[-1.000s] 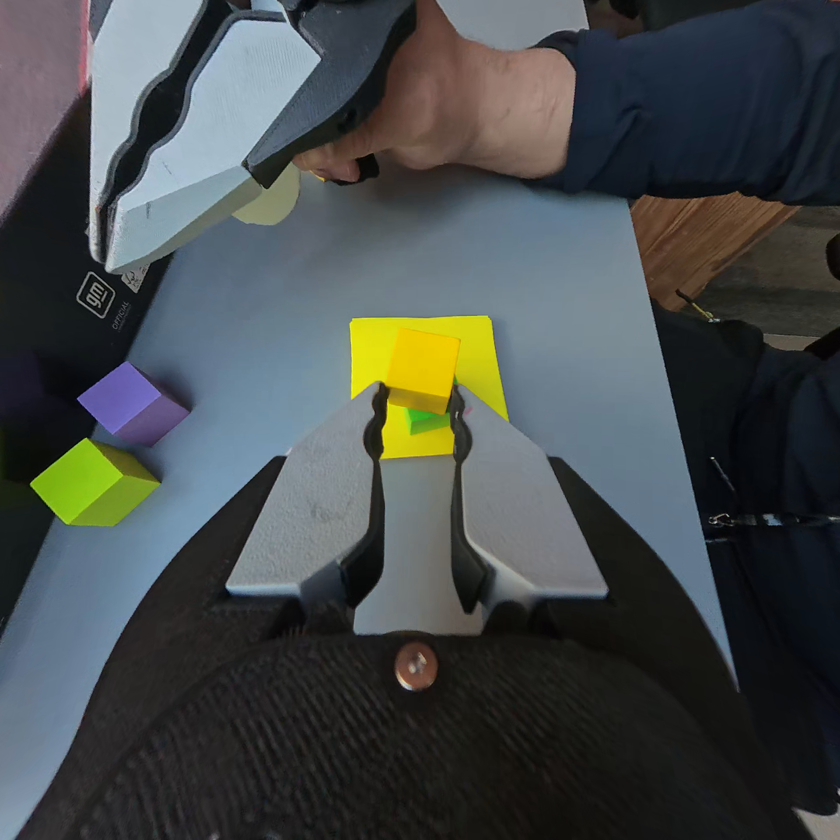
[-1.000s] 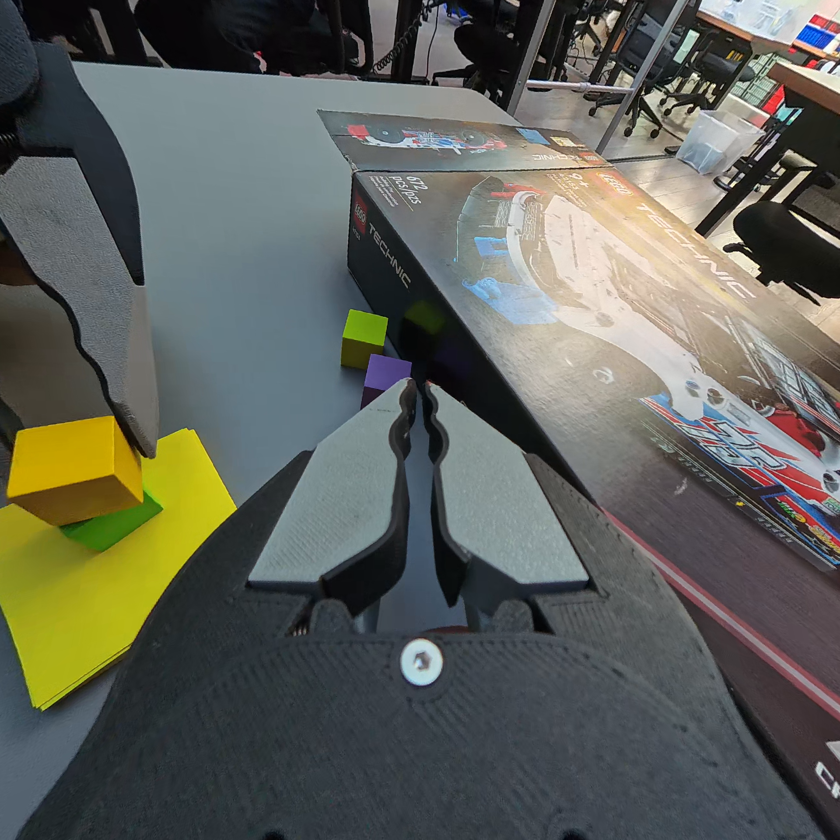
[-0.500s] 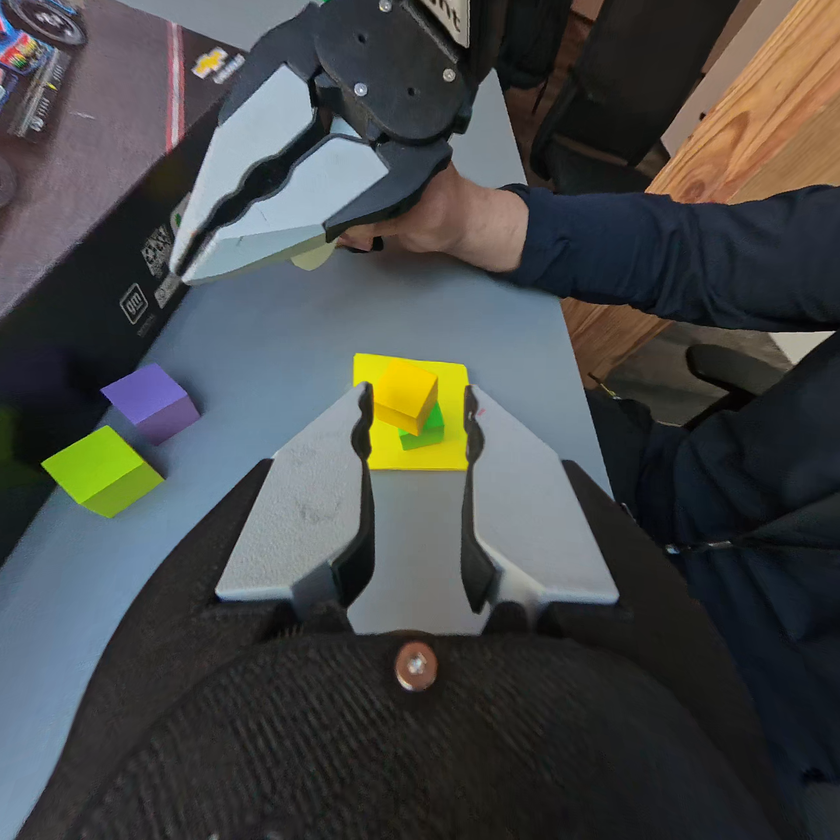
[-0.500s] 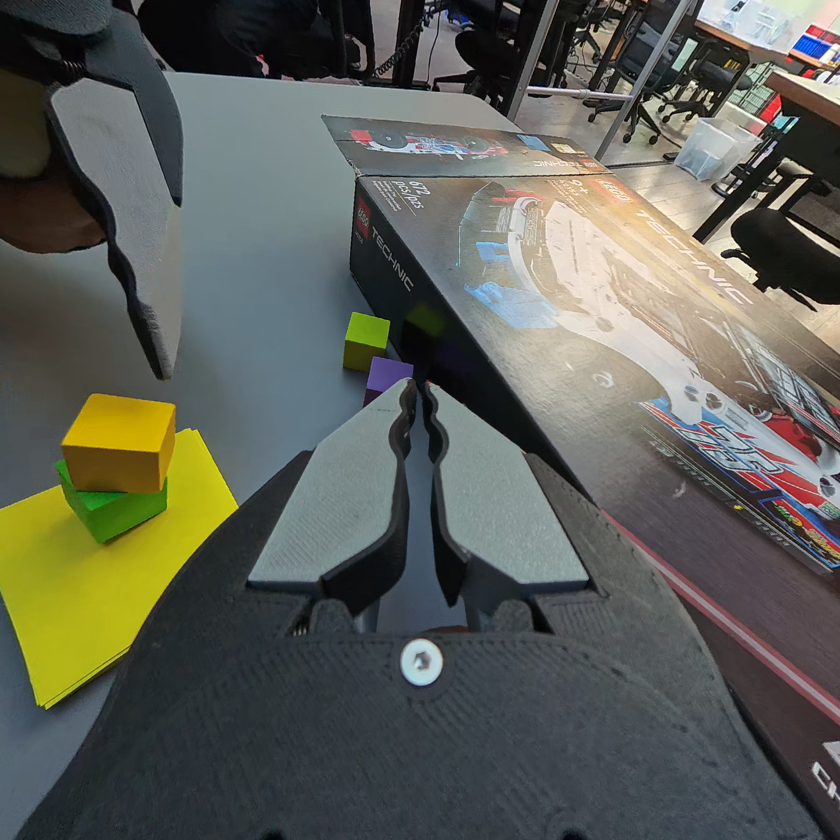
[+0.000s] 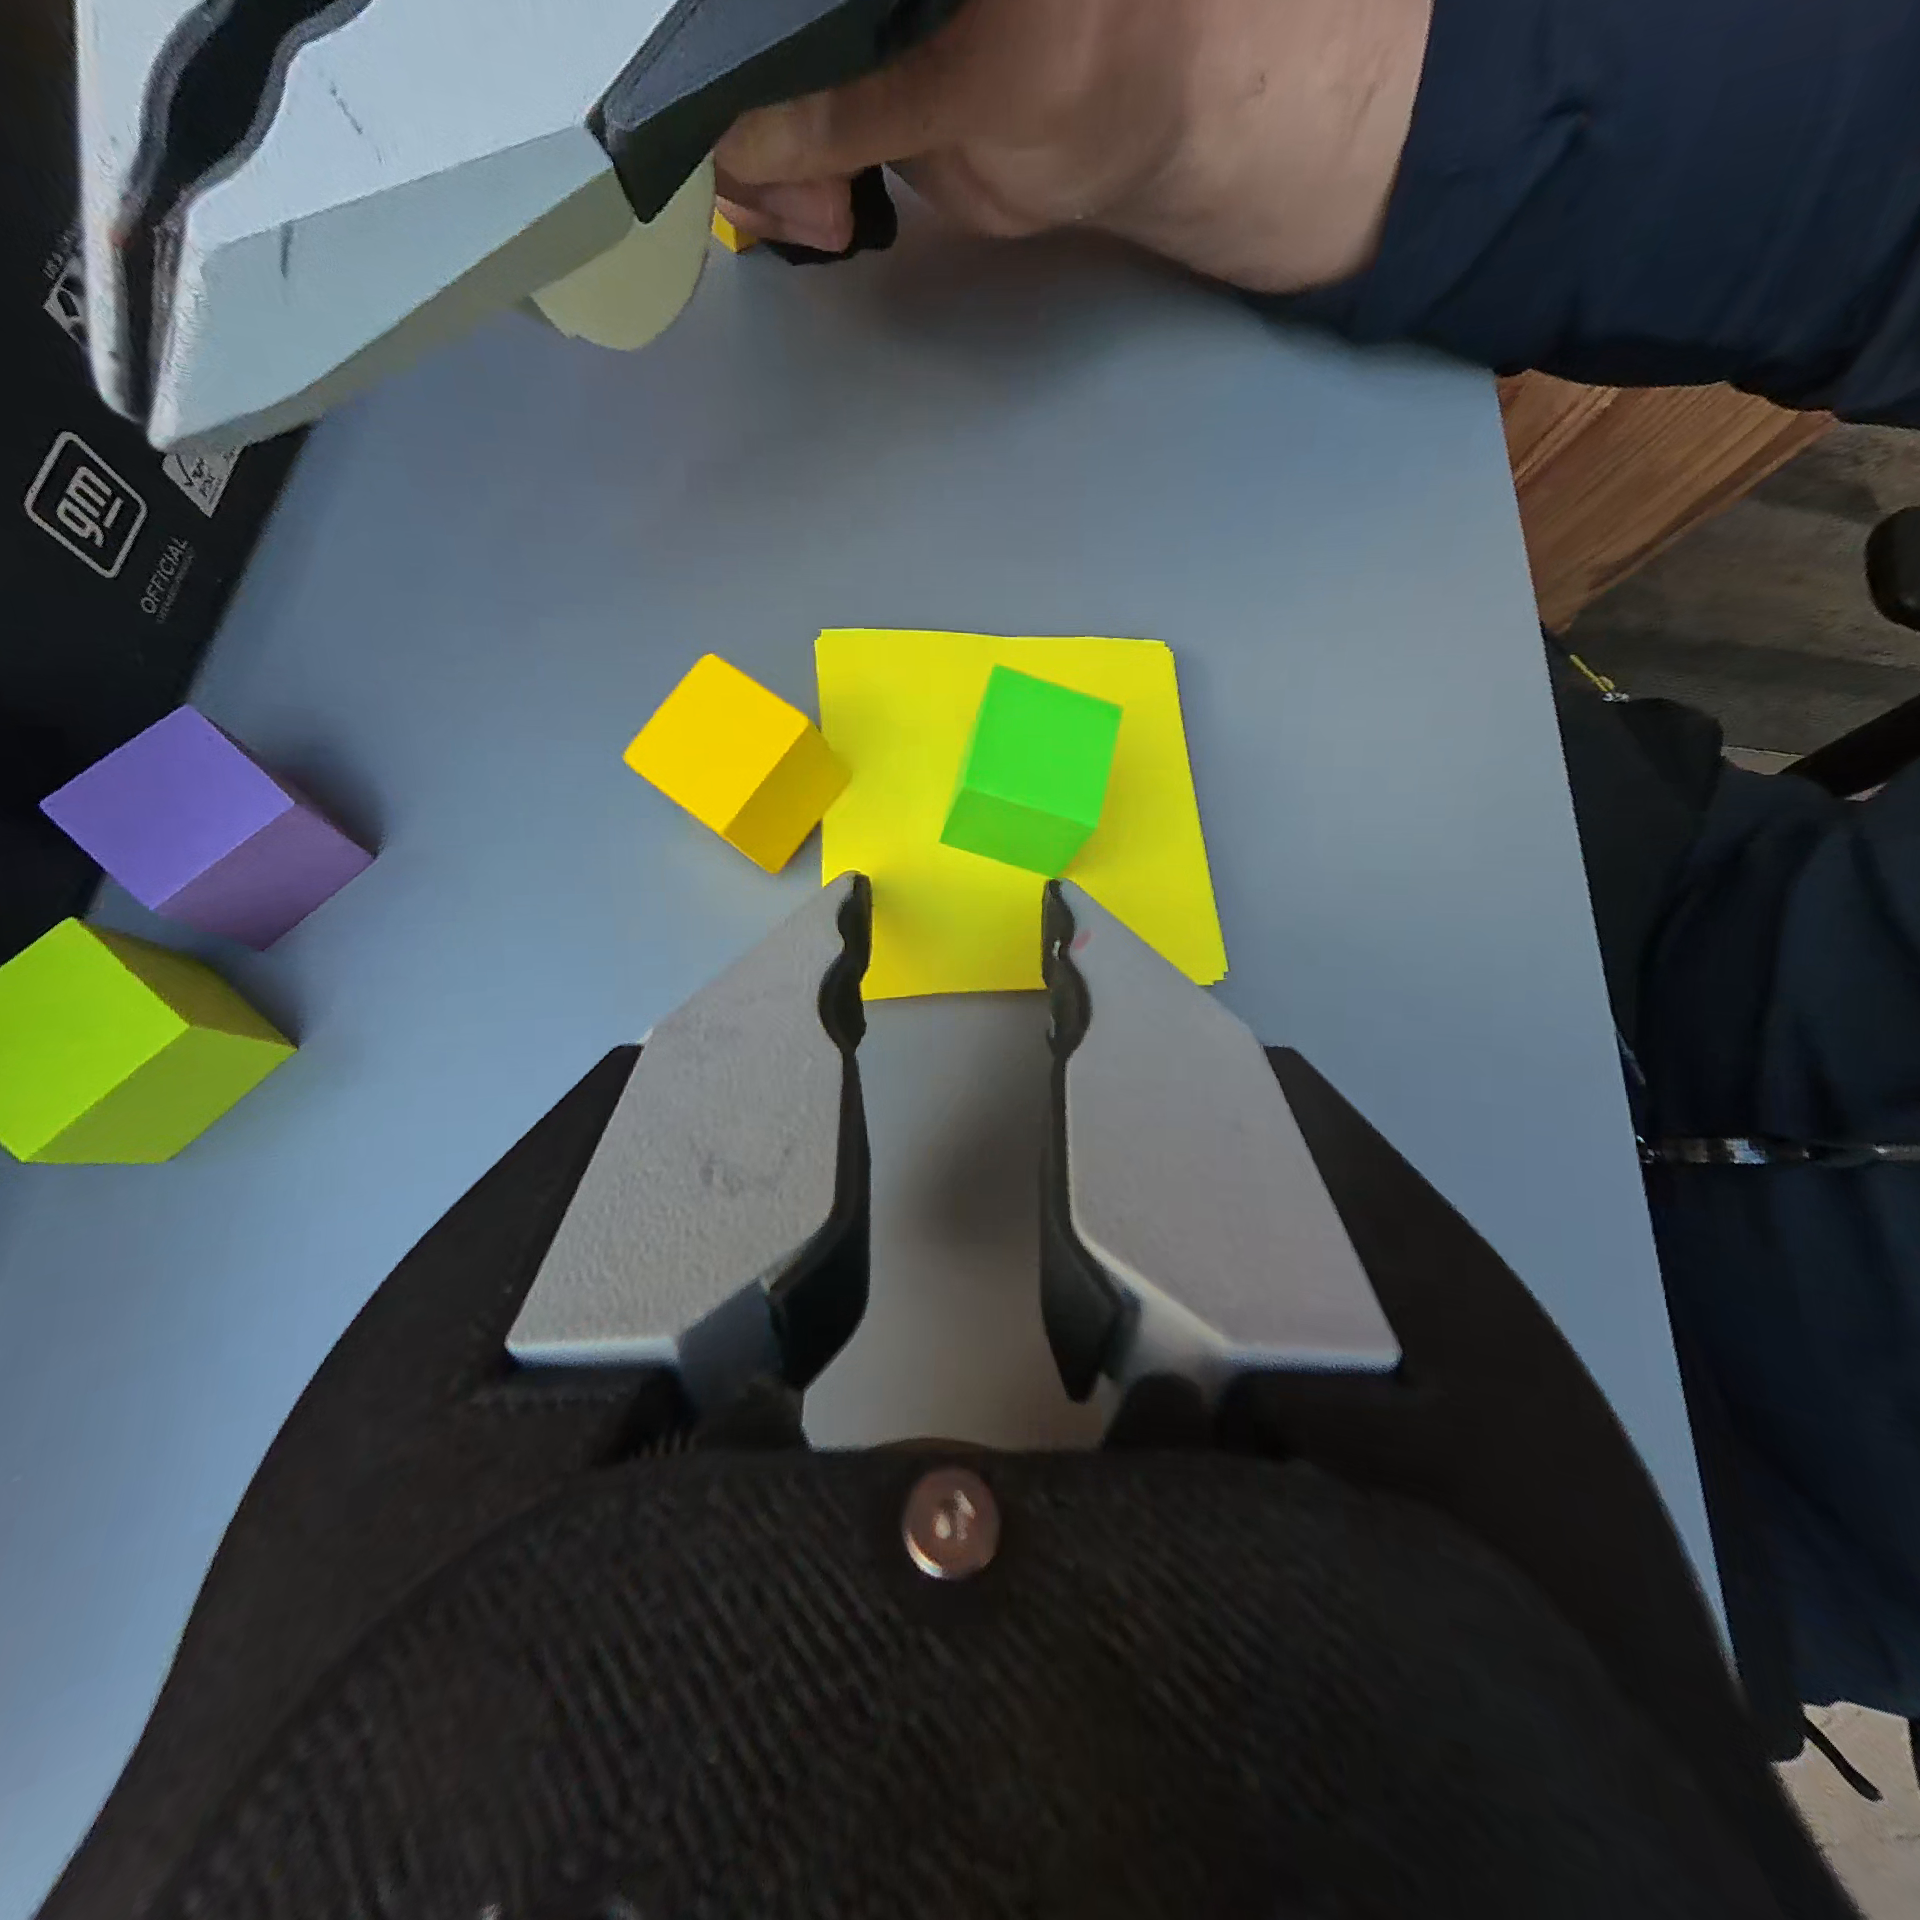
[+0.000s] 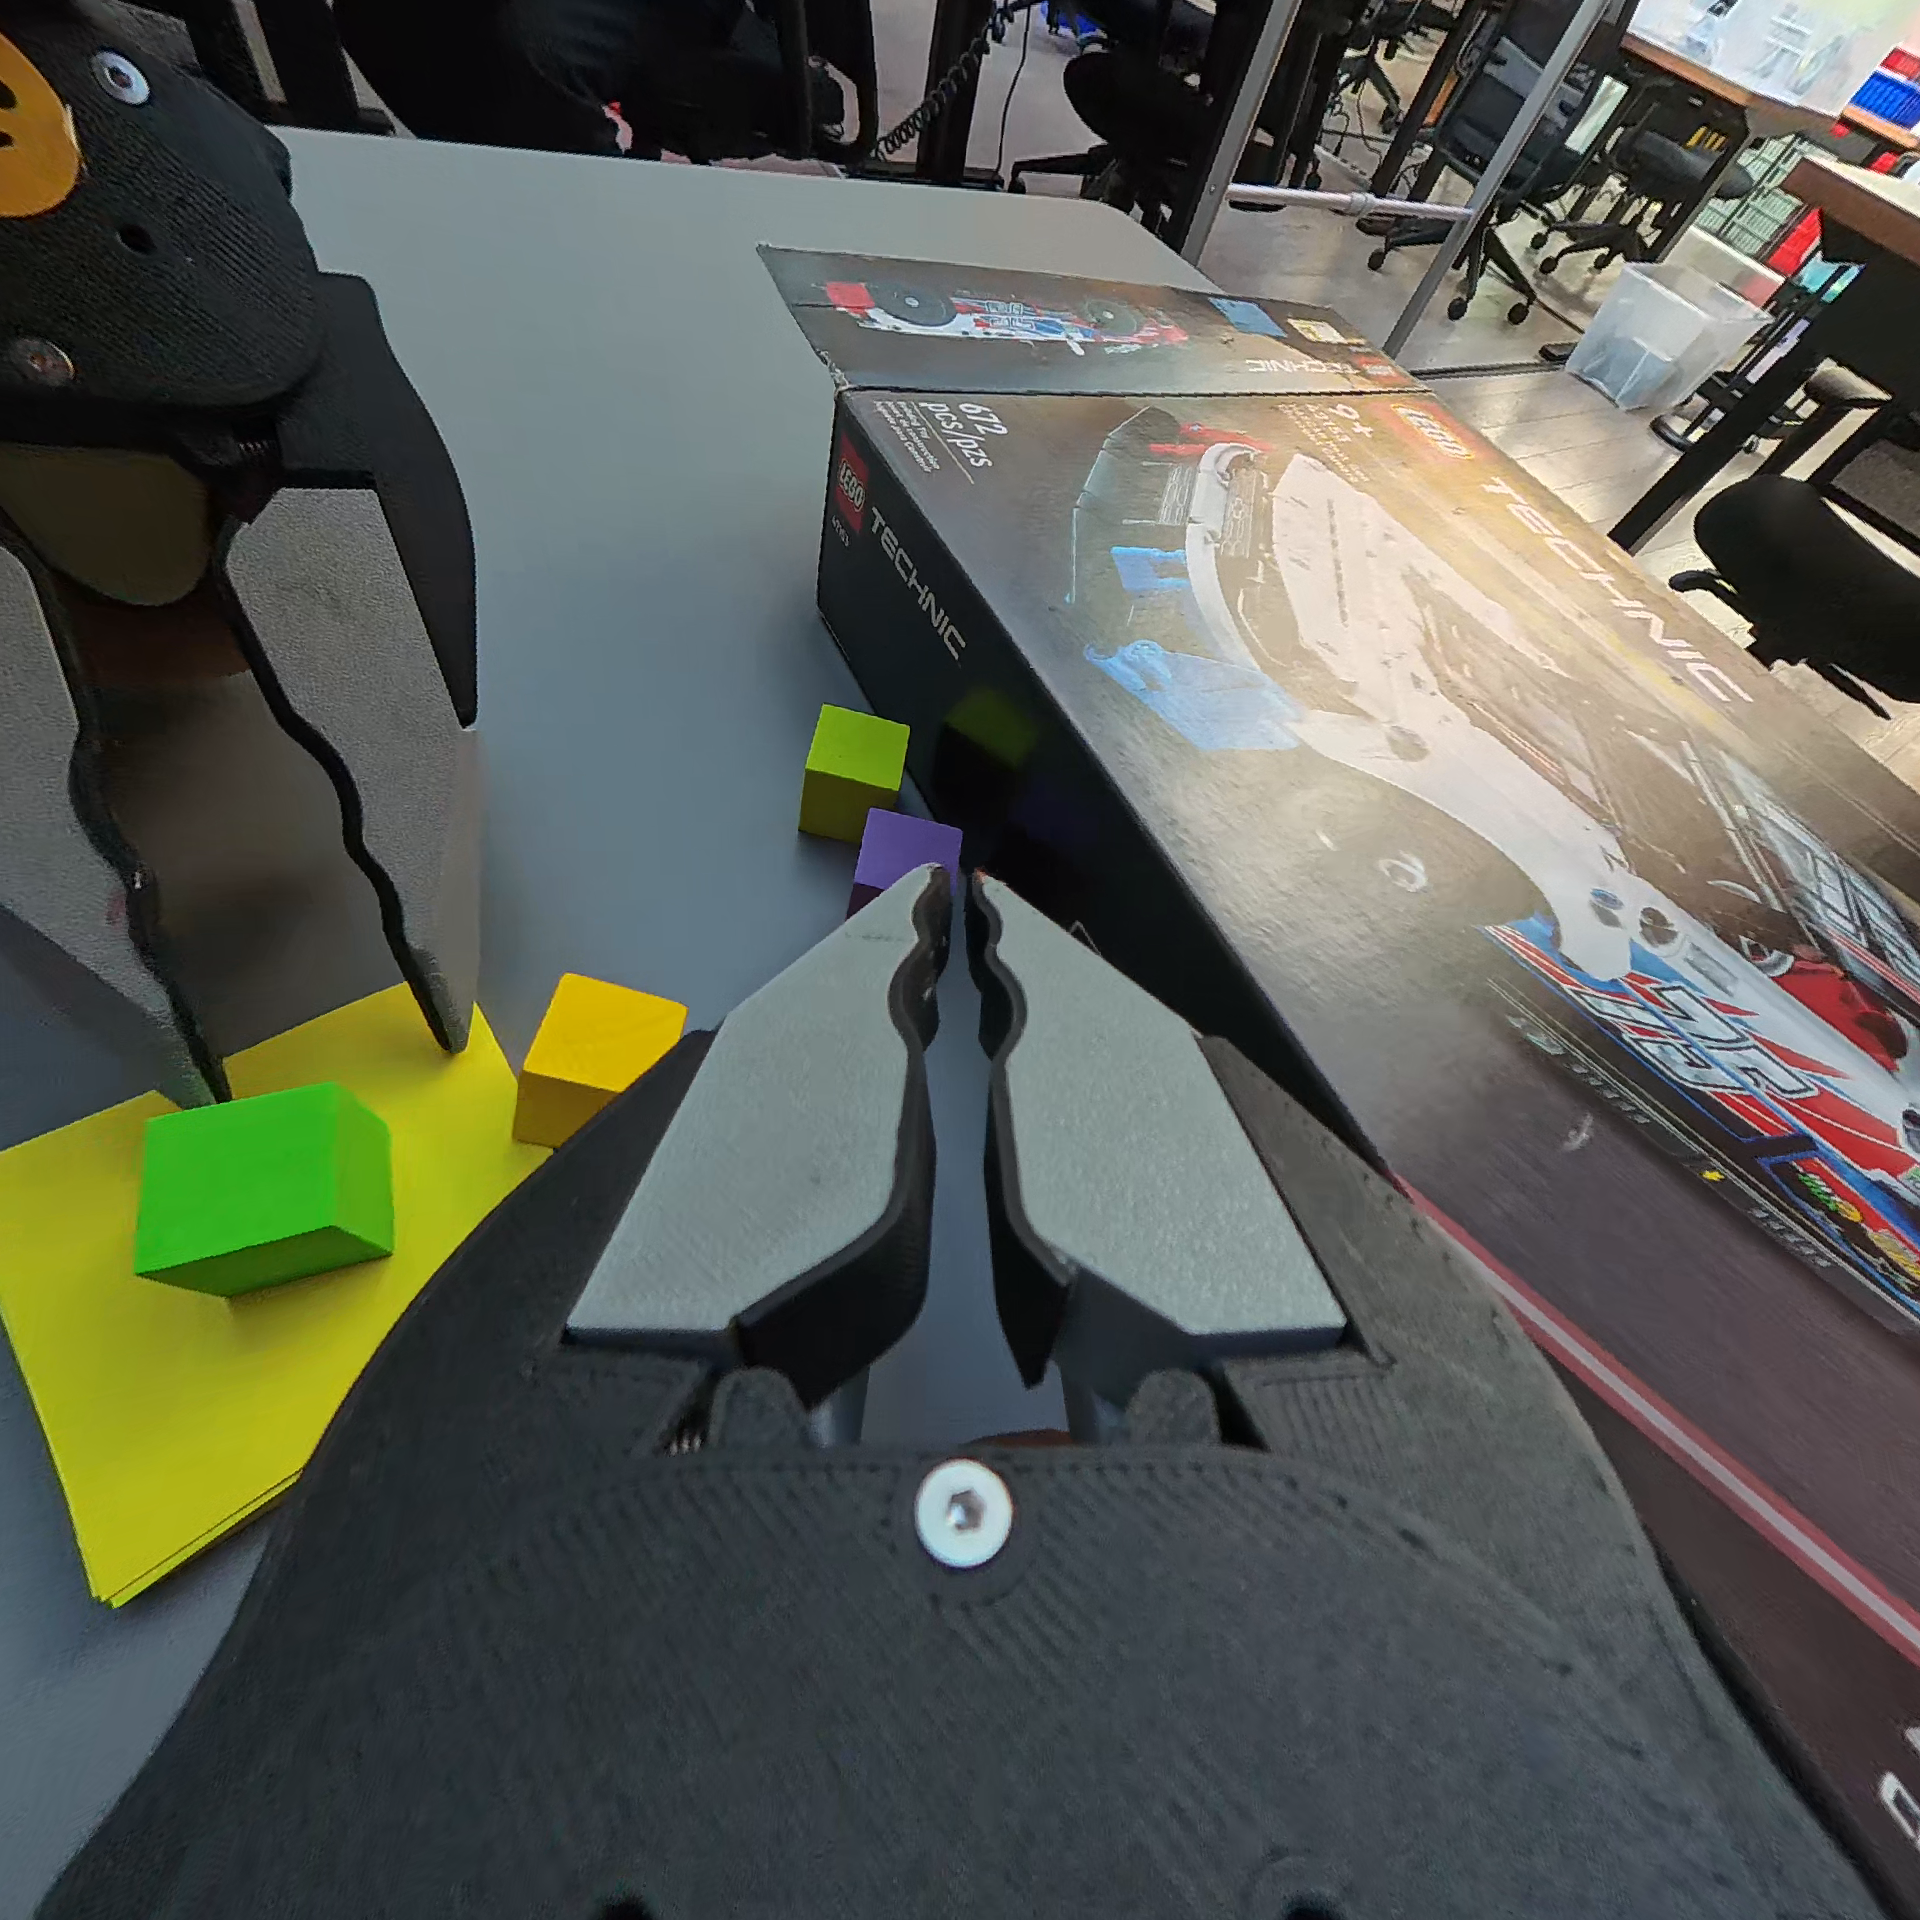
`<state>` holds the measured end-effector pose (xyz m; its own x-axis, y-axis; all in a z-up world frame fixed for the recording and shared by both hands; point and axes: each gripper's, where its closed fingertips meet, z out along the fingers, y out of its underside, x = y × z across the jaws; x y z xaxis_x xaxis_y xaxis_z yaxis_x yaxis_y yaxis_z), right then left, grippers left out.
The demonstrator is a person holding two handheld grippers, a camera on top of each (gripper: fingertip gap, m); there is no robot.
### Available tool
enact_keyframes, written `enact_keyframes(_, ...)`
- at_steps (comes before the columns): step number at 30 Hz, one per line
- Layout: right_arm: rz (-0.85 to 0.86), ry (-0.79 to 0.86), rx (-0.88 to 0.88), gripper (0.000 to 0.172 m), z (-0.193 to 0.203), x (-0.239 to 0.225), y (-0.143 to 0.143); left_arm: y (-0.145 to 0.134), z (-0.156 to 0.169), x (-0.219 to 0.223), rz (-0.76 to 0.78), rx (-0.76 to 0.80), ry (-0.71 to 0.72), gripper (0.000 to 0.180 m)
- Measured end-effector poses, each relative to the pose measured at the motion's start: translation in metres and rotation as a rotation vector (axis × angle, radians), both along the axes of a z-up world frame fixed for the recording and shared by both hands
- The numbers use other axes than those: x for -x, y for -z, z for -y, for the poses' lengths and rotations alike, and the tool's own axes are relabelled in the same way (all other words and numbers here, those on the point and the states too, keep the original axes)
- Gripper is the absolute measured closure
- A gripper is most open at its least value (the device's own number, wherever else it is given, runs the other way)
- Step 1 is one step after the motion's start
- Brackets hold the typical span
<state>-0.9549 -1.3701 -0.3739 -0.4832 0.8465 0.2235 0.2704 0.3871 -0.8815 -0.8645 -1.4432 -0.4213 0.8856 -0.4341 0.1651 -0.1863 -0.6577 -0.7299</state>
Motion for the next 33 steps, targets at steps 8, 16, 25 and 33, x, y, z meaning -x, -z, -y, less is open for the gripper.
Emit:
enact_keyframes(8,0.170,-0.256,0.228,0.150,0.040,-0.025,0.004,-0.005,0.001,0.010,0.007,-0.012,-0.031,0.149)
enact_keyframes(16,0.466,-0.318,0.145,0.141,0.051,-0.050,0.048,0.004,0.005,0.014,0.005,0.024,-0.027,0.148)
enact_keyframes(25,0.407,-0.305,0.161,0.145,0.047,-0.046,0.035,0.009,0.004,0.011,0.033,0.038,-0.023,0.147)
enact_keyframes(33,0.283,-0.601,0.189,0.145,0.076,-0.089,-0.007,0.009,0.003,0.011,0.045,0.033,-0.023,0.148)
